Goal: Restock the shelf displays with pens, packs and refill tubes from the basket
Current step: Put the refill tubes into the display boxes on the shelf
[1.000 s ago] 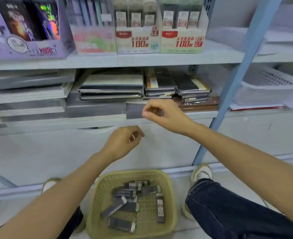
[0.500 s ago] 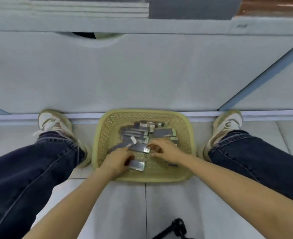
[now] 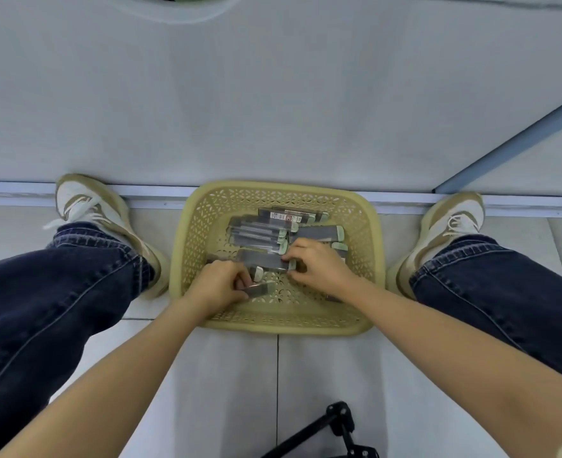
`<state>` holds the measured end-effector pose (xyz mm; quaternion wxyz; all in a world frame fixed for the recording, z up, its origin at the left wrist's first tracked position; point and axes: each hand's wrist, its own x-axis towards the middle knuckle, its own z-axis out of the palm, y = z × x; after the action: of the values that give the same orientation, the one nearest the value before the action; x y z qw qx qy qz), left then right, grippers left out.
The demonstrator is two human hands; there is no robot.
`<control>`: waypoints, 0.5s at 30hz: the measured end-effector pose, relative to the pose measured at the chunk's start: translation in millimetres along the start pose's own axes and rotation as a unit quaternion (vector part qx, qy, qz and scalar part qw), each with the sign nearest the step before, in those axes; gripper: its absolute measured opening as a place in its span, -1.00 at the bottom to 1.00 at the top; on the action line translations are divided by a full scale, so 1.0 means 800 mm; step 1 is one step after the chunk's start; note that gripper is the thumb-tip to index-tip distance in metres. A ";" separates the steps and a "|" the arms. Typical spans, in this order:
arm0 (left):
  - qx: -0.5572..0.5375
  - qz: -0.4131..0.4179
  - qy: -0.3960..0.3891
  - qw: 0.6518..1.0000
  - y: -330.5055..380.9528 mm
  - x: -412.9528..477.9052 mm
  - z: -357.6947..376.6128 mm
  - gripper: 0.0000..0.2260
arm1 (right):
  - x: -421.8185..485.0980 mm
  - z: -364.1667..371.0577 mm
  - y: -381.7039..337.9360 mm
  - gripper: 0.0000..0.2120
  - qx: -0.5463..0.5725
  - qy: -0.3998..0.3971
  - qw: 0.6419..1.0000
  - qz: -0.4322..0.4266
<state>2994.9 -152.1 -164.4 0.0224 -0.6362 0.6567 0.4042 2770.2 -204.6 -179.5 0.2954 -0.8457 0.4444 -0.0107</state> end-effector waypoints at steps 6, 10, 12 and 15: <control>-0.215 -0.029 0.053 0.975 0.016 -0.003 -0.020 -0.88 | -0.012 -0.057 0.019 -0.82 0.061 0.000 0.998 0.011; -0.348 -0.040 0.091 0.932 0.033 -0.006 -0.033 -0.82 | -0.014 -0.097 0.023 -0.84 0.124 0.036 0.991 0.029; -0.371 -0.038 0.084 0.924 0.039 -0.010 -0.035 -0.81 | -0.015 -0.108 0.016 -0.85 0.156 0.018 0.988 0.012; -0.394 -0.037 0.035 0.918 0.052 -0.015 -0.027 -0.76 | -0.020 -0.105 -0.008 -0.87 0.199 0.004 0.980 -0.007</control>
<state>2972.6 -160.0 -122.3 -0.2382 -0.6310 0.4208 0.6066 2742.0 -230.6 -103.0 0.4557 -0.7732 0.4287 -0.1038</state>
